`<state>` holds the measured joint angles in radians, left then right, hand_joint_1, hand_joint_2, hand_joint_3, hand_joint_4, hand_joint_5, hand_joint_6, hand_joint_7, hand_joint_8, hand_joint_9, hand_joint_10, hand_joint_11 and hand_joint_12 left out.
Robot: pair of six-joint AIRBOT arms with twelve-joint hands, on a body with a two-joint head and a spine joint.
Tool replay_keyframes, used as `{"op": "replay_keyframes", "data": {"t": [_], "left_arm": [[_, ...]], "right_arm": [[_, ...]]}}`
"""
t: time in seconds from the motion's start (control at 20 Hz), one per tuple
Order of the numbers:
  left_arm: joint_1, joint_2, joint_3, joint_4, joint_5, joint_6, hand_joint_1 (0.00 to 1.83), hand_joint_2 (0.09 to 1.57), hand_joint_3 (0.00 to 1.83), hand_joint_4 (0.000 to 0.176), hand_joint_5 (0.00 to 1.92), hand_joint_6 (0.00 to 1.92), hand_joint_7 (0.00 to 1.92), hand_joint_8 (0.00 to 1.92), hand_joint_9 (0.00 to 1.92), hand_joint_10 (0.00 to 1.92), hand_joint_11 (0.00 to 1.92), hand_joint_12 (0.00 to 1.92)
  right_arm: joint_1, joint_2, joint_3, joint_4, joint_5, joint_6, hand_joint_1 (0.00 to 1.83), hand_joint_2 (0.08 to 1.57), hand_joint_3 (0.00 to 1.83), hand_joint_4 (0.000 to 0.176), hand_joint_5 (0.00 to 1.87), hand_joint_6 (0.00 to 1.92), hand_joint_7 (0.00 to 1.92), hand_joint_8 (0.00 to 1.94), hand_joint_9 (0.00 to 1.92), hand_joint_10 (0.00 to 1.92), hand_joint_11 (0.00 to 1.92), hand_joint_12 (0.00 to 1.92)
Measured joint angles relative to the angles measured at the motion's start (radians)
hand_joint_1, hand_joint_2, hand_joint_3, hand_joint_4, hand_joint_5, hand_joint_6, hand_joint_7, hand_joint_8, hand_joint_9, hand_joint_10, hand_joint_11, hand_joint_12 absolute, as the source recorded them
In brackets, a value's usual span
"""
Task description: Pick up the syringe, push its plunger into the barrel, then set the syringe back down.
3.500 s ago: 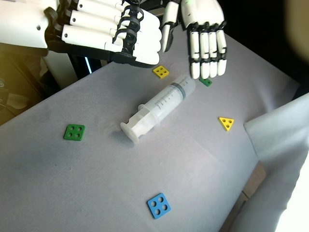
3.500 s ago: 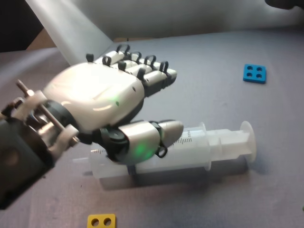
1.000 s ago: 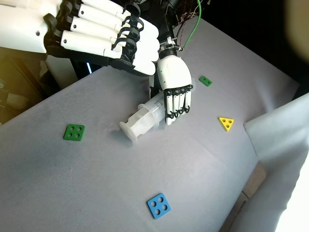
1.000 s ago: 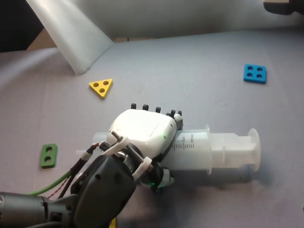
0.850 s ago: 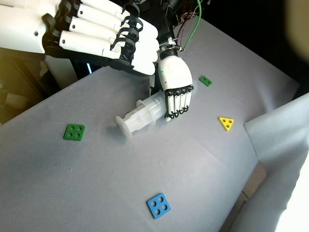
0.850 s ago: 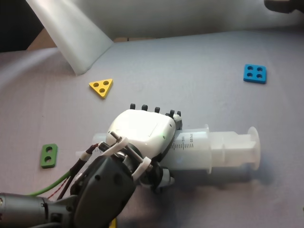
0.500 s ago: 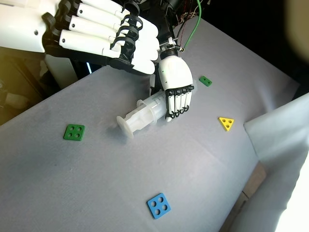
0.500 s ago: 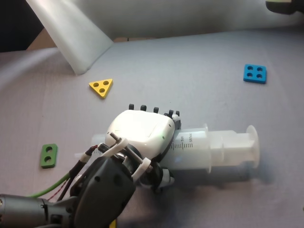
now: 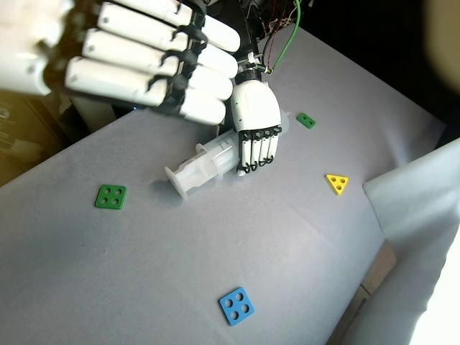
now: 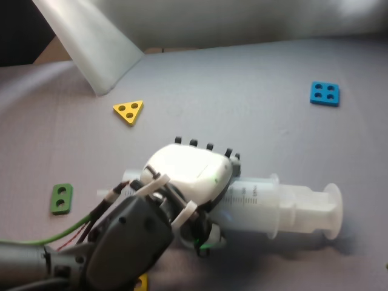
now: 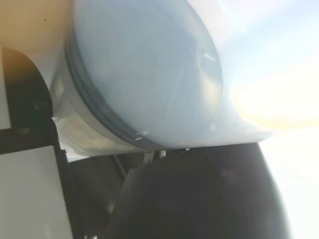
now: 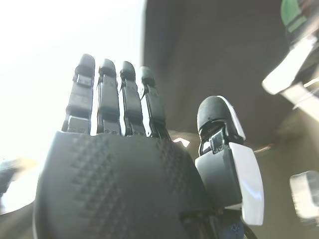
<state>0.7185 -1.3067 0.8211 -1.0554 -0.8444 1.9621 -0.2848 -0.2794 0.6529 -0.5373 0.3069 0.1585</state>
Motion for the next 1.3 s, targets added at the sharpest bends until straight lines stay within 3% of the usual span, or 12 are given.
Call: {"op": "replay_keyframes", "data": {"t": [0.25, 0.3, 0.45, 0.85, 1.0, 1.3], "left_arm": [[-0.094, 0.051, -0.009, -0.006, 0.041, 0.051, 1.25, 1.14, 0.00, 0.000, 1.05, 0.71, 0.87, 1.36, 0.82, 1.08, 0.68, 1.28], [-0.109, 0.059, -0.009, -0.013, 0.045, 0.057, 1.34, 1.15, 0.00, 0.000, 0.98, 0.80, 0.83, 1.34, 0.80, 1.32, 0.69, 1.26], [-0.165, 0.087, -0.011, -0.037, 0.074, 0.074, 1.36, 1.16, 0.00, 0.000, 0.94, 0.85, 0.83, 1.32, 0.79, 1.38, 0.68, 1.24], [-0.263, 0.134, -0.012, -0.113, 0.118, 0.117, 1.37, 1.15, 0.00, 0.000, 0.95, 0.85, 0.88, 1.27, 0.82, 1.32, 0.68, 1.20], [-0.299, 0.137, -0.012, -0.140, 0.148, 0.147, 1.37, 1.14, 0.00, 0.000, 0.96, 0.86, 0.86, 1.26, 0.84, 1.29, 0.71, 1.15], [-0.312, 0.146, -0.016, -0.174, 0.156, 0.152, 1.37, 1.15, 0.00, 0.000, 0.95, 0.86, 0.86, 1.27, 0.82, 1.31, 0.68, 1.15]], "right_arm": [[-0.031, -0.002, -0.018, 0.409, -0.227, -0.048, 0.00, 1.34, 0.00, 0.000, 0.17, 0.00, 0.14, 0.00, 0.11, 0.00, 0.00, 0.33], [-0.040, -0.002, -0.019, 0.486, -0.264, -0.078, 0.00, 1.34, 0.00, 0.000, 0.17, 0.00, 0.14, 0.00, 0.10, 0.00, 0.00, 0.31], [-0.057, 0.002, -0.026, 0.700, -0.352, -0.088, 0.00, 1.33, 0.00, 0.000, 0.16, 0.00, 0.14, 0.00, 0.10, 0.00, 0.00, 0.31], [-0.087, 0.002, -0.043, 0.843, -0.478, -0.093, 0.00, 1.33, 0.00, 0.000, 0.13, 0.00, 0.10, 0.00, 0.06, 0.00, 0.00, 0.17], [-0.087, -0.004, -0.043, 0.932, -0.501, -0.093, 0.00, 1.33, 0.00, 0.000, 0.15, 0.01, 0.12, 0.01, 0.08, 0.01, 0.00, 0.25], [-0.119, -0.079, -0.006, 1.038, -0.558, -0.013, 0.00, 1.33, 0.00, 0.000, 0.14, 0.00, 0.11, 0.00, 0.08, 0.00, 0.00, 0.23]]}}
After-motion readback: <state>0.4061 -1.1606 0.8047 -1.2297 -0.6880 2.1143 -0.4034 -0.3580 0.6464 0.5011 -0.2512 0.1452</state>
